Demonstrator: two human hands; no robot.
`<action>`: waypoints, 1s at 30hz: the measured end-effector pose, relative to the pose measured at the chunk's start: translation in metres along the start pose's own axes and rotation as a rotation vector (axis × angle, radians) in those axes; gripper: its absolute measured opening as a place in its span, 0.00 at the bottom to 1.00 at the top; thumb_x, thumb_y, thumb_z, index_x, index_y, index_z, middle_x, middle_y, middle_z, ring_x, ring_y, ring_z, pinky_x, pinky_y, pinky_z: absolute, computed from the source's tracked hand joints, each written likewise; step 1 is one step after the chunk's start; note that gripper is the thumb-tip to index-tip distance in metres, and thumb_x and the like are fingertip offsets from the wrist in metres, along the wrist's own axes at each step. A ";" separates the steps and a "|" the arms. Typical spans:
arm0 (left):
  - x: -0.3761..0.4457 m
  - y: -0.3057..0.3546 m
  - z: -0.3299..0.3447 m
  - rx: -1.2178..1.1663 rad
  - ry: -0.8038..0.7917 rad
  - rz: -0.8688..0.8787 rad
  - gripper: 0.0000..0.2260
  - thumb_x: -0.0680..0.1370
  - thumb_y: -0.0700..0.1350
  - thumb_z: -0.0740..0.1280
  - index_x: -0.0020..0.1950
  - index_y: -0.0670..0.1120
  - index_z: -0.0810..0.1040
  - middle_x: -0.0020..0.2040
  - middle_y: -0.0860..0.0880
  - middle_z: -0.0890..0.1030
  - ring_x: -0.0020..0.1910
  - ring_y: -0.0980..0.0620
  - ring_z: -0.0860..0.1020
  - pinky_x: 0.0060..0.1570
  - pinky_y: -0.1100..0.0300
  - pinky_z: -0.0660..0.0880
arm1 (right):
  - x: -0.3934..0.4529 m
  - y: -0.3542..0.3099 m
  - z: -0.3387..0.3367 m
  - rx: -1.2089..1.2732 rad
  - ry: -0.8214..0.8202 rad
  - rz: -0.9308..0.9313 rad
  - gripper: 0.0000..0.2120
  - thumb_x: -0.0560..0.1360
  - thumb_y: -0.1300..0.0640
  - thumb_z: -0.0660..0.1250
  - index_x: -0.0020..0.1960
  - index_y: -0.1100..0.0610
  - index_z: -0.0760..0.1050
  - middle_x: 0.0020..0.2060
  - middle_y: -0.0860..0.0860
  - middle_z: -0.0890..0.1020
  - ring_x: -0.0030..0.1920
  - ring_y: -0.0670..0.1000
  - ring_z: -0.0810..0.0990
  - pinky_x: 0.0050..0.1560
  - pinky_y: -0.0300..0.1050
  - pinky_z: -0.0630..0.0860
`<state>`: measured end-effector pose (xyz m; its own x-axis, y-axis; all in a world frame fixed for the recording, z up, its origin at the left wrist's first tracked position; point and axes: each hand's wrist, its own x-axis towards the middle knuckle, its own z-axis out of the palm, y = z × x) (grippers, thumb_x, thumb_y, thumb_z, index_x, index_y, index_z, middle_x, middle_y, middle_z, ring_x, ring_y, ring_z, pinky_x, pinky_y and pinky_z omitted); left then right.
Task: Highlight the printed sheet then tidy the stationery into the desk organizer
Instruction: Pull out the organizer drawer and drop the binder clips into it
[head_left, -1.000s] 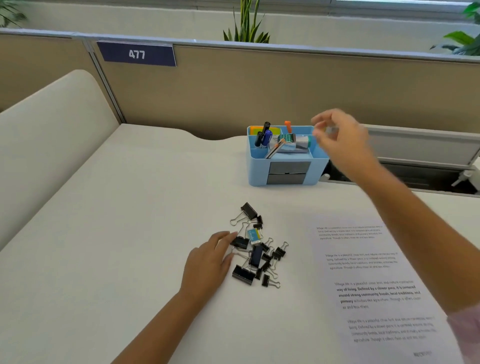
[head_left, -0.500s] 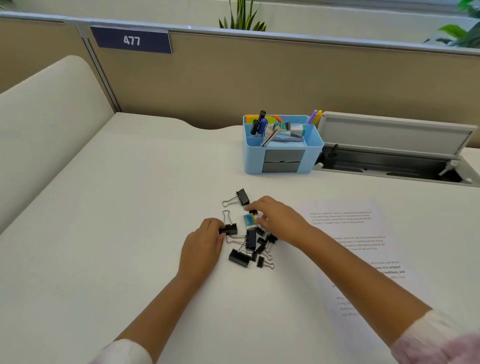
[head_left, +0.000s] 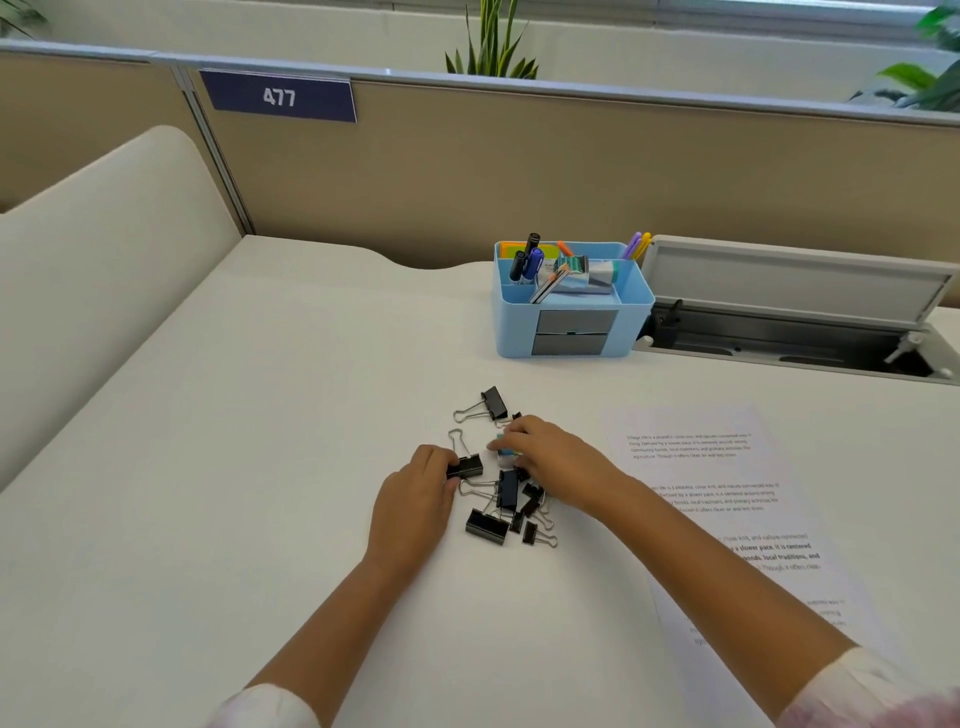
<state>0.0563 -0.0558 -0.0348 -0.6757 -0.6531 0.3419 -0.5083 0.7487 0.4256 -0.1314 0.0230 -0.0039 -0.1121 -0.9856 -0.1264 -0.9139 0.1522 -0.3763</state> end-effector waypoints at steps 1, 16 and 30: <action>0.000 0.000 0.000 0.002 0.005 0.001 0.09 0.71 0.36 0.70 0.48 0.44 0.75 0.45 0.47 0.78 0.28 0.45 0.75 0.27 0.56 0.70 | -0.002 0.000 0.001 0.019 0.024 0.006 0.27 0.74 0.70 0.58 0.67 0.49 0.68 0.65 0.49 0.68 0.62 0.51 0.71 0.57 0.44 0.73; 0.000 0.000 0.002 -0.010 0.005 -0.032 0.07 0.71 0.36 0.70 0.46 0.43 0.75 0.44 0.47 0.78 0.28 0.45 0.74 0.27 0.57 0.67 | -0.029 0.039 -0.053 0.137 0.317 0.213 0.20 0.77 0.56 0.61 0.68 0.47 0.65 0.66 0.50 0.70 0.46 0.45 0.76 0.55 0.47 0.76; -0.002 -0.003 0.004 -0.040 0.023 -0.007 0.13 0.70 0.36 0.71 0.47 0.48 0.70 0.44 0.49 0.78 0.27 0.47 0.74 0.26 0.55 0.71 | 0.029 0.101 -0.155 0.102 0.552 0.491 0.20 0.77 0.62 0.62 0.68 0.54 0.65 0.65 0.55 0.73 0.60 0.55 0.74 0.49 0.44 0.71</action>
<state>0.0572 -0.0568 -0.0403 -0.6595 -0.6612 0.3577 -0.4912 0.7392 0.4608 -0.2873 -0.0016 0.0968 -0.7027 -0.6915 0.1675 -0.6702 0.5641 -0.4823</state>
